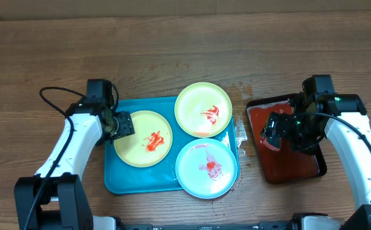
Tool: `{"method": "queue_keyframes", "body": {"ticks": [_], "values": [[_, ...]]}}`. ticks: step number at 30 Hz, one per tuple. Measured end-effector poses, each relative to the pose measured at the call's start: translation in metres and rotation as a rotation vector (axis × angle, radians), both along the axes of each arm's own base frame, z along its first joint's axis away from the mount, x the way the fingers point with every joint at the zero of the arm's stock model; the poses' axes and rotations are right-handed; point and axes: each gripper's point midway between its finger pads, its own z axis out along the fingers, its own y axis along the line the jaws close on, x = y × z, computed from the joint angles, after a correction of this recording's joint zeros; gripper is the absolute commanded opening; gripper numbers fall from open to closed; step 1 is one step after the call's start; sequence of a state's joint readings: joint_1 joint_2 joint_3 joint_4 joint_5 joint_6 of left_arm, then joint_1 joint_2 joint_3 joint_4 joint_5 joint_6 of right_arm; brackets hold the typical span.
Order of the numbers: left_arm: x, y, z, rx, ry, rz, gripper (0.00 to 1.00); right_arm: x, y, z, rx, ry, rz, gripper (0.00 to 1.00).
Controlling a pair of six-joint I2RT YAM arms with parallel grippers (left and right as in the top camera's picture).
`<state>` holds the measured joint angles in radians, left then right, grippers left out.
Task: Clean dirty plates on tray and stack at the side
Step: 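Move the left gripper to the left yellow plate's rim, then grip the left yellow plate rim with the left gripper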
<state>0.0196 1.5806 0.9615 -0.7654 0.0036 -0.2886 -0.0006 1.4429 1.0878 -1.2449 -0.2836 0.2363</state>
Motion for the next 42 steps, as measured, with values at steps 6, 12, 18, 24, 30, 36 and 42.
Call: {"method": "queue_keyframes", "body": {"ticks": [6, 12, 18, 24, 30, 36, 42], "values": [[-0.006, -0.002, -0.014, -0.008, -0.002, -0.005, 0.72, -0.002, 0.004, 0.001, 0.023, 0.010, 0.001, 1.00], [0.004, -0.002, -0.018, -0.009, -0.054, -0.006, 0.64, -0.008, 0.004, 0.001, 0.027, 0.033, 0.001, 1.00], [0.013, -0.002, -0.016, -0.008, -0.094, -0.010, 0.52, -0.010, 0.004, 0.001, 0.027, 0.042, 0.000, 1.00], [0.013, -0.002, -0.016, -0.007, -0.096, -0.010, 0.52, -0.010, 0.005, 0.001, 0.027, 0.041, 0.001, 1.00], [0.019, -0.002, -0.014, -0.006, -0.122, -0.013, 0.58, -0.010, 0.005, 0.001, 0.027, 0.042, 0.001, 1.00], [0.019, -0.002, -0.032, -0.005, -0.080, -0.021, 1.00, -0.010, 0.004, 0.001, 0.027, 0.042, 0.001, 1.00], [0.029, -0.003, -0.040, 0.000, -0.079, -0.046, 0.33, -0.010, 0.004, 0.001, 0.027, 0.041, 0.002, 1.00]]}}
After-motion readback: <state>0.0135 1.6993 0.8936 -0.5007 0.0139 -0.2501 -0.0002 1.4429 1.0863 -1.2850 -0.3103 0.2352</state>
